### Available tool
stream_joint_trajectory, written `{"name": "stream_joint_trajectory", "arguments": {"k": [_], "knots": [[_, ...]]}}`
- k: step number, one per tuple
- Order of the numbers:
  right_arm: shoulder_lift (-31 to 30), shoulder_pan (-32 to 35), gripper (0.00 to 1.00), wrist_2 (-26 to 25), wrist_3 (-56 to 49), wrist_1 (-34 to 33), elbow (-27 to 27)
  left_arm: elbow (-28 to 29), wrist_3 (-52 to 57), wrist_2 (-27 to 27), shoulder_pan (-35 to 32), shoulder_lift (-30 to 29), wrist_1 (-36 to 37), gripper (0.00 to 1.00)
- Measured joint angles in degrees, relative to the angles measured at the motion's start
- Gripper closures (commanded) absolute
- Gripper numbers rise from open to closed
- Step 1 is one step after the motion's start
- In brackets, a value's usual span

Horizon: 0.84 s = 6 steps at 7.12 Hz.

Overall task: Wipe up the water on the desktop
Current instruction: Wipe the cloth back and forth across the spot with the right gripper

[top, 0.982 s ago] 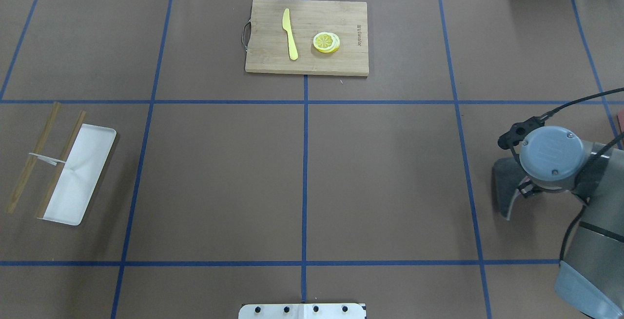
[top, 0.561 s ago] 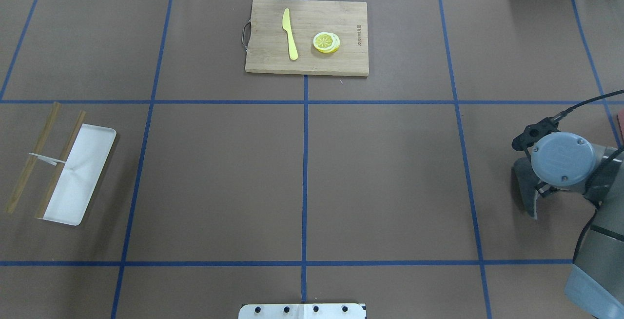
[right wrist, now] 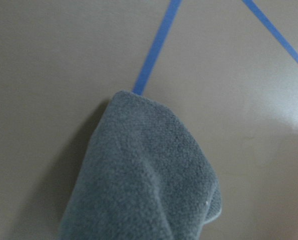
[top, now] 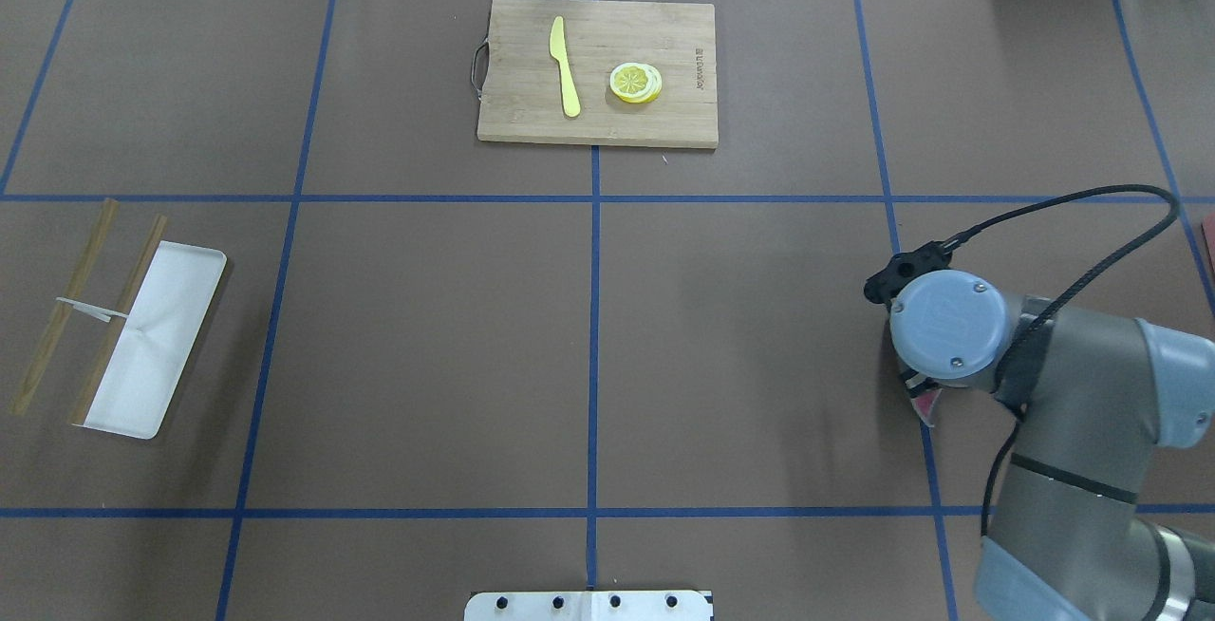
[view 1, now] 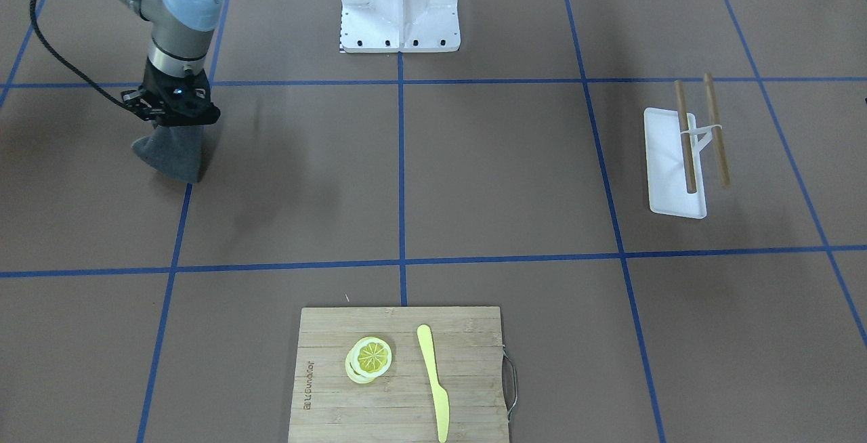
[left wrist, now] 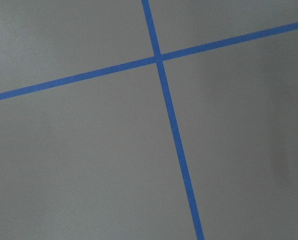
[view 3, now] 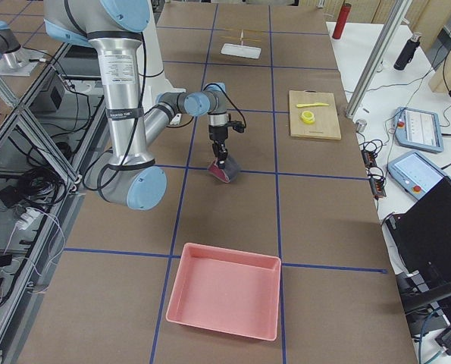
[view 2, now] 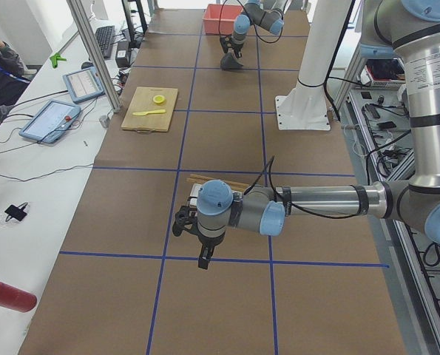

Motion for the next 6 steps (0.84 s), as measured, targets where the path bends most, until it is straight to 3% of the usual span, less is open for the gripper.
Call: {"name": "stream_joint_trajectory", "arguments": {"k": [4, 6], "knots": [[17.9, -6.1, 1.00, 1.0, 18.5, 3.1, -6.4, 0.0, 0.0, 0.0, 0.0, 0.0, 0.0, 0.01], [19.2, -3.7, 1.00, 2.4, 22.2, 5.7, -1.2, 0.0, -0.1, -0.1, -0.1, 0.1, 0.1, 0.02]]}}
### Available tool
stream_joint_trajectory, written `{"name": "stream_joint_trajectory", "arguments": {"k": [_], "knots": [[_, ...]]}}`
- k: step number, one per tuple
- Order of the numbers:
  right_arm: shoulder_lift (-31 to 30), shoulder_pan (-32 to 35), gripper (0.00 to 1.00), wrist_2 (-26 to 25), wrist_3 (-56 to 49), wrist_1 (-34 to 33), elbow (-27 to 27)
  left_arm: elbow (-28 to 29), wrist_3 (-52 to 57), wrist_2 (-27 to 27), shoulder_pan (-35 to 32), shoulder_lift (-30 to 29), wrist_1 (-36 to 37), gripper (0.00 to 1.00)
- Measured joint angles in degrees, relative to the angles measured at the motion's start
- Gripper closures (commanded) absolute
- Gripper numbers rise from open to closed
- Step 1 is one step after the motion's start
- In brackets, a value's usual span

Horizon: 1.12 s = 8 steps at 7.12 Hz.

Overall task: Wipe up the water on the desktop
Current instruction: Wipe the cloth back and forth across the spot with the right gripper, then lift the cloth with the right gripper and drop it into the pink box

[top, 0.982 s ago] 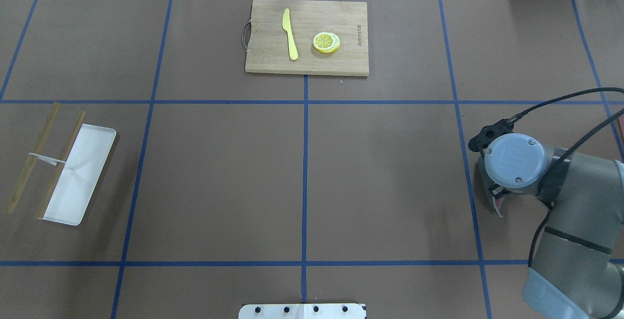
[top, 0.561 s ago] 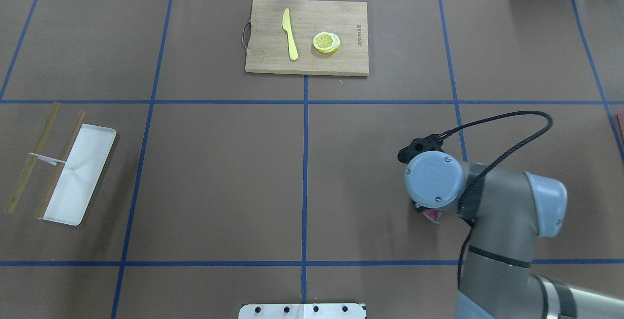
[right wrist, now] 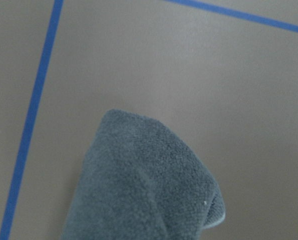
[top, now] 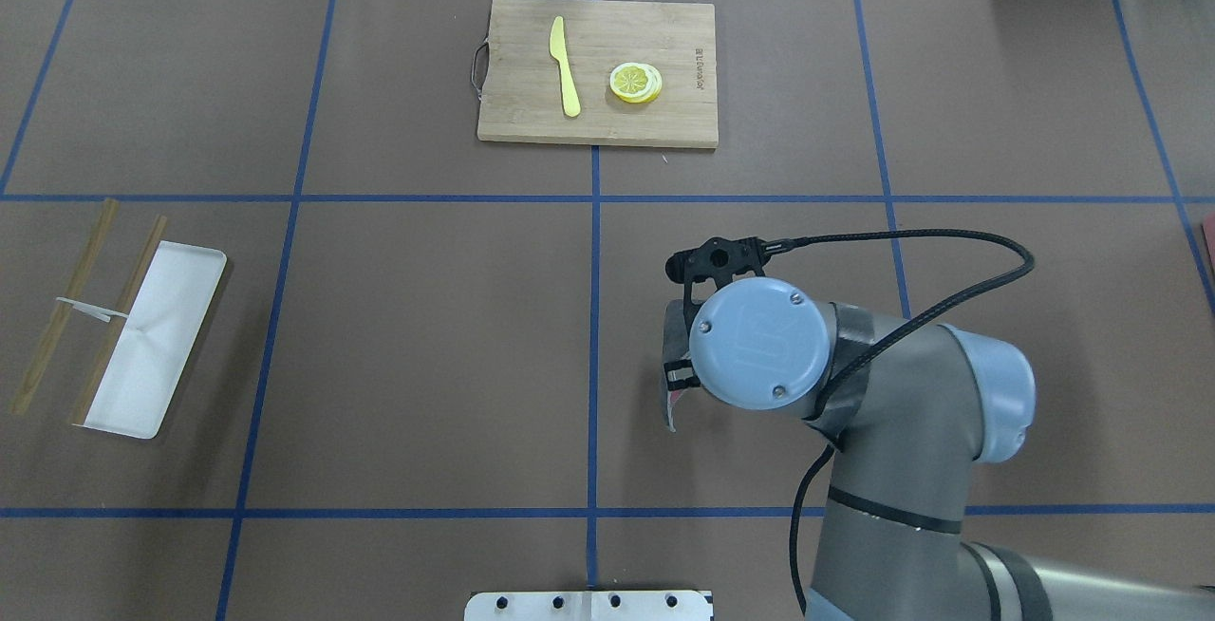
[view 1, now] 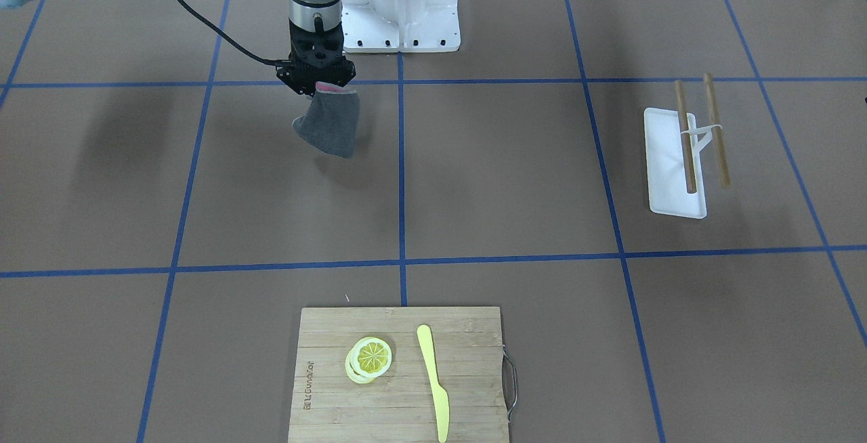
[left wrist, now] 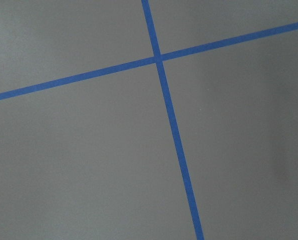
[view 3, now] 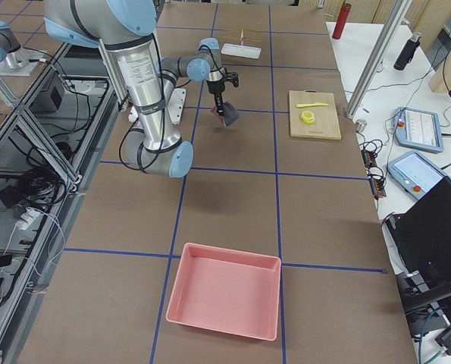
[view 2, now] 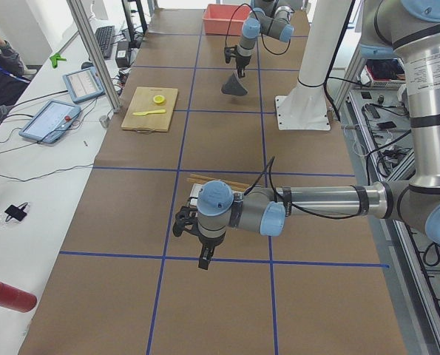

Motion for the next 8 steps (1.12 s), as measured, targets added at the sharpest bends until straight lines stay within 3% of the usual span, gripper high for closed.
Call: {"name": "stream_joint_trajectory", "arguments": {"k": [2, 4, 6, 8], "knots": [[-1.9, 12.3, 1.00, 9.3, -8.6, 0.3, 3.3, -0.1, -3.7, -2.9, -0.1, 0.1, 1.3, 0.02], [-7.9, 25.9, 1.00, 18.6, -26.4, 0.3, 4.9, -2.0, -5.5, -4.3, -0.2, 1.3, 5.2, 0.01], [-17.0, 38.5, 1.00, 26.0, -45.6, 0.6, 5.5, -6.3, -5.6, -4.3, -0.3, 4.5, 8.9, 0.01], [-30.2, 51.5, 1.00, 32.1, -69.0, 1.0, 5.6, -7.3, -5.5, -4.2, -0.4, 5.2, 9.4, 0.01]]}}
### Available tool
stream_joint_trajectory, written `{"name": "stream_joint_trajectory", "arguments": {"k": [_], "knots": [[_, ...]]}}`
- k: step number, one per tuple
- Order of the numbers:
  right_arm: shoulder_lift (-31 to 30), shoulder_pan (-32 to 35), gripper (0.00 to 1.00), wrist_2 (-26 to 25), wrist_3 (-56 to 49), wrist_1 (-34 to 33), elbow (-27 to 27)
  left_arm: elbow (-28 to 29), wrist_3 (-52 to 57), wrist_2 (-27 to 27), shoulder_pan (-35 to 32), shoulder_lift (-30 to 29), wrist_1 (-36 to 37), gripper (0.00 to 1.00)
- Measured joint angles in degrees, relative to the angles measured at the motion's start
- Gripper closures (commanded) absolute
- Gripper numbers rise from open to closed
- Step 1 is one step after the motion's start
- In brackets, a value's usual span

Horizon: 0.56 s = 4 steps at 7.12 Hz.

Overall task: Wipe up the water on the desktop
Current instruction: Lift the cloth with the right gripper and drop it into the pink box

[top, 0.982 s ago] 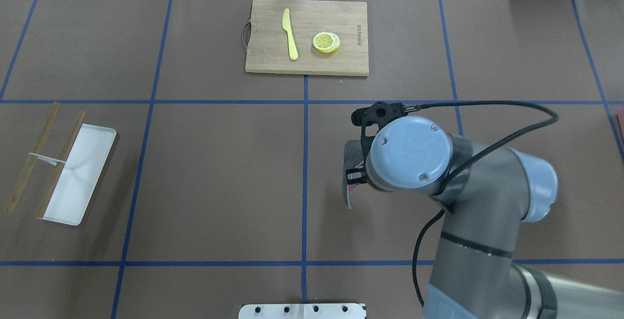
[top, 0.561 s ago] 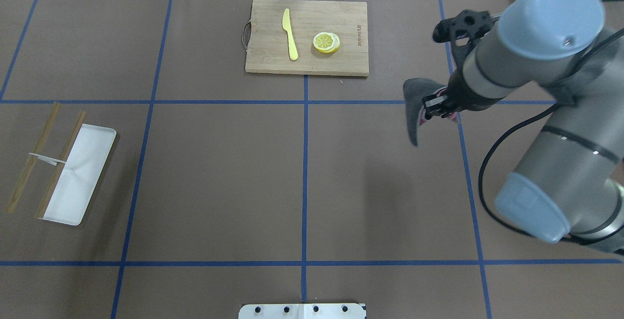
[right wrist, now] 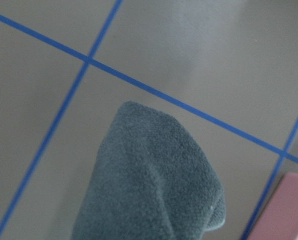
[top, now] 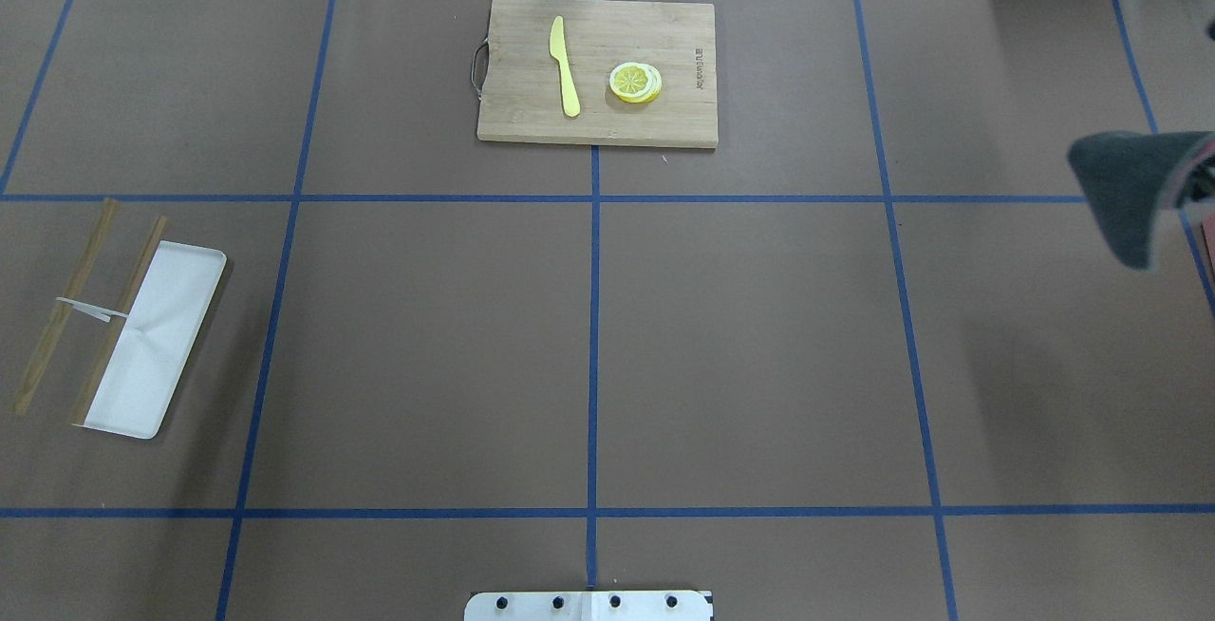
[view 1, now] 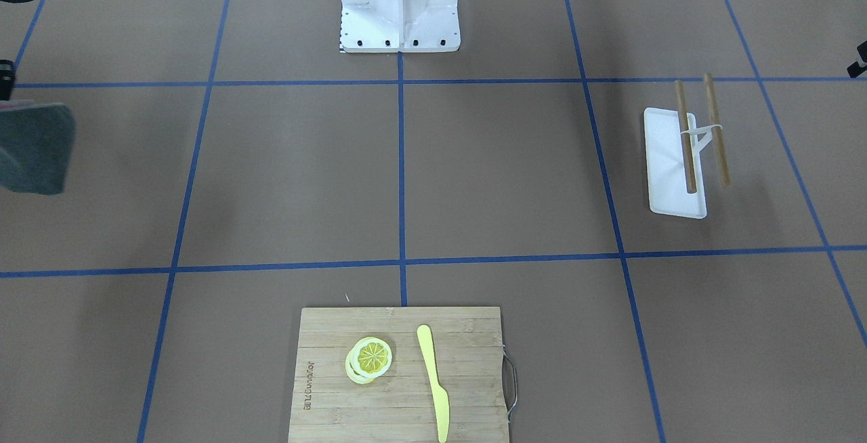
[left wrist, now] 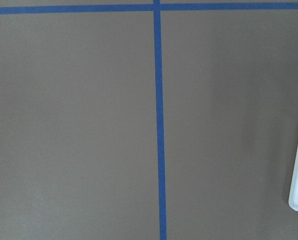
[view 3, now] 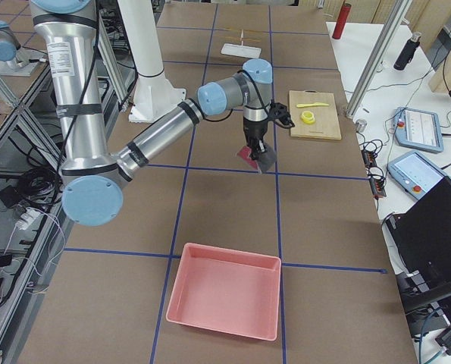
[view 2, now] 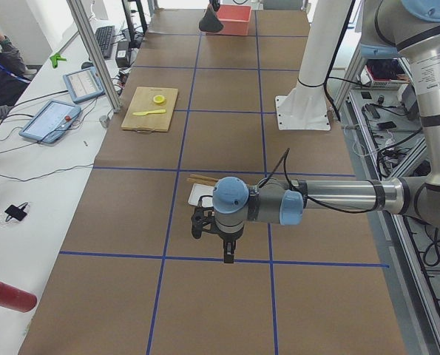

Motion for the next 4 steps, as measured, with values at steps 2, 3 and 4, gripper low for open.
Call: {"name": "stream_joint_trajectory", "arguments": {"k": [2, 3, 4], "knots": [[-12.5, 12.6, 1.00, 1.9, -20.5, 0.1, -0.6, -0.1, 0.0, 0.0, 0.1, -0.1, 0.1, 0.01], [-16.4, 18.2, 1.00, 2.0, -27.4, 0.1, -2.7, -0.1, 0.0, 0.0, 0.2, -0.2, 0.1, 0.01], [-18.4, 22.2, 1.00, 2.0, -31.2, 1.7, -6.9, -0.1, 0.0, 0.0, 0.2, -0.3, 0.0, 0.01]]}}
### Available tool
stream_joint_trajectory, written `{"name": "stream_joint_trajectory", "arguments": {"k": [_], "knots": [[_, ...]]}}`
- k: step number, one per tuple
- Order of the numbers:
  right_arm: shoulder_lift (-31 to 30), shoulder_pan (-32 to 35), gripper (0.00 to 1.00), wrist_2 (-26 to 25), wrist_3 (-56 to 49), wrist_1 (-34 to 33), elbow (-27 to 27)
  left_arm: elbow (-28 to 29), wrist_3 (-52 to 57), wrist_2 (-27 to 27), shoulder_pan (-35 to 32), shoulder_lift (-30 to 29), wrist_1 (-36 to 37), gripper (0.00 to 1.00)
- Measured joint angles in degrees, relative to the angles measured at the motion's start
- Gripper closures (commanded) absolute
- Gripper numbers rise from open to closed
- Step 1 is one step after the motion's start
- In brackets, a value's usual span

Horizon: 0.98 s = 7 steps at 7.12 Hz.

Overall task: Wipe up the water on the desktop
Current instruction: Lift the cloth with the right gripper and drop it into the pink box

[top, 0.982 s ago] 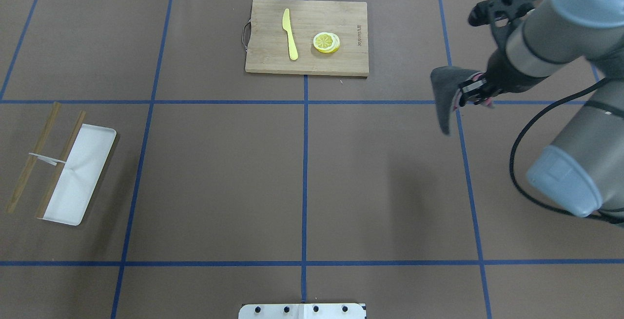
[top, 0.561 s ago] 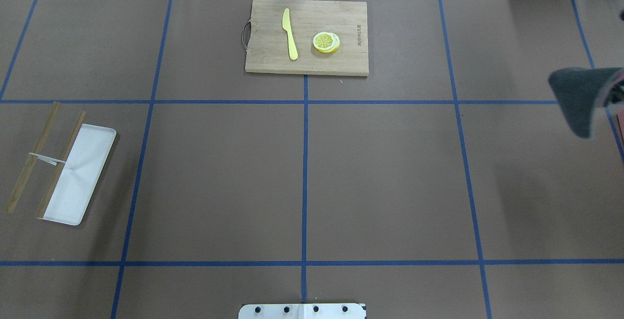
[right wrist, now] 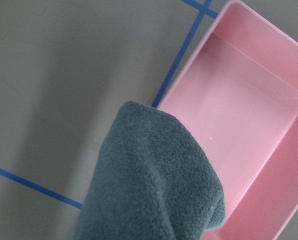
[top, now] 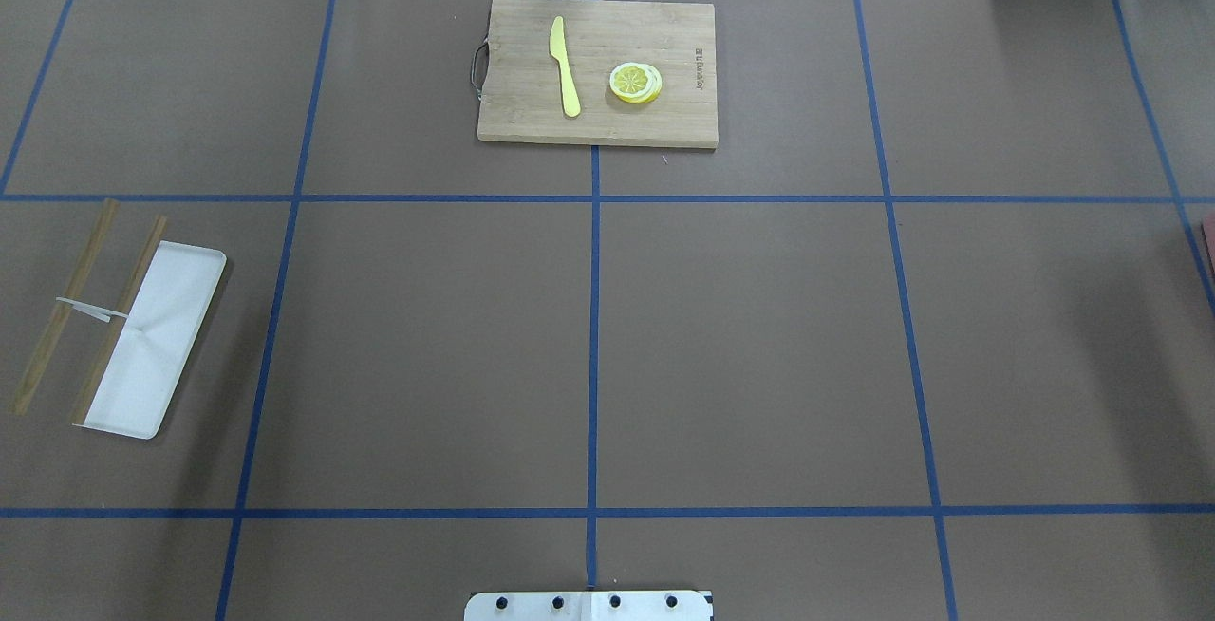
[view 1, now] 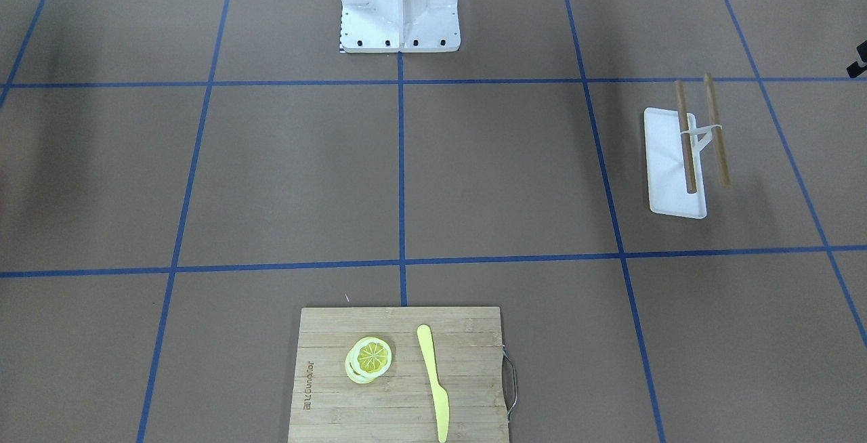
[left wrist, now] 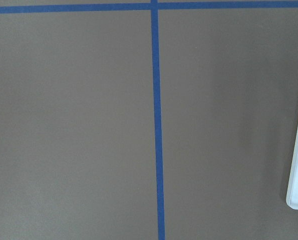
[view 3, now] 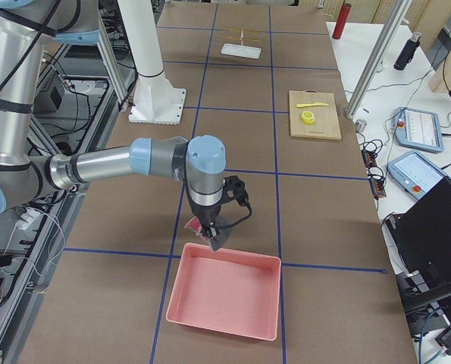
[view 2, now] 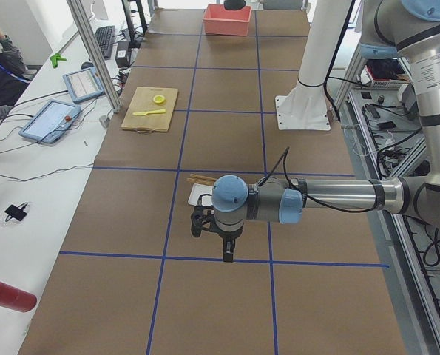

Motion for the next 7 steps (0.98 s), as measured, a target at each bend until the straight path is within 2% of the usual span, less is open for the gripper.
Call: {"name": "stream_joint_trajectory", "arguments": {"k": [2, 3, 4, 5, 7], "knots": [[-1.2, 3.5, 0.97, 0.0, -2.0, 12.8, -13.1, 0.0, 0.0, 0.0, 0.0, -0.1, -0.1, 0.02], [-1.6, 4.0, 0.89, 0.1, -1.9, 18.6, -17.6, 0.0, 0.0, 0.0, 0.0, -0.1, -0.1, 0.01], [-2.1, 4.2, 0.51, 0.2, -1.7, 21.0, -19.1, 0.0, 0.0, 0.0, 0.0, -0.1, -0.1, 0.01], [-2.5, 4.2, 0.01, 0.5, -1.6, 21.9, -19.3, 0.0, 0.0, 0.0, 0.0, -0.1, -0.1, 0.01], [-2.4, 4.2, 0.00, 2.1, 0.1, 22.3, -18.6, 0.1, 0.0, 0.0, 0.0, -0.1, -0.1, 0.01]]}}
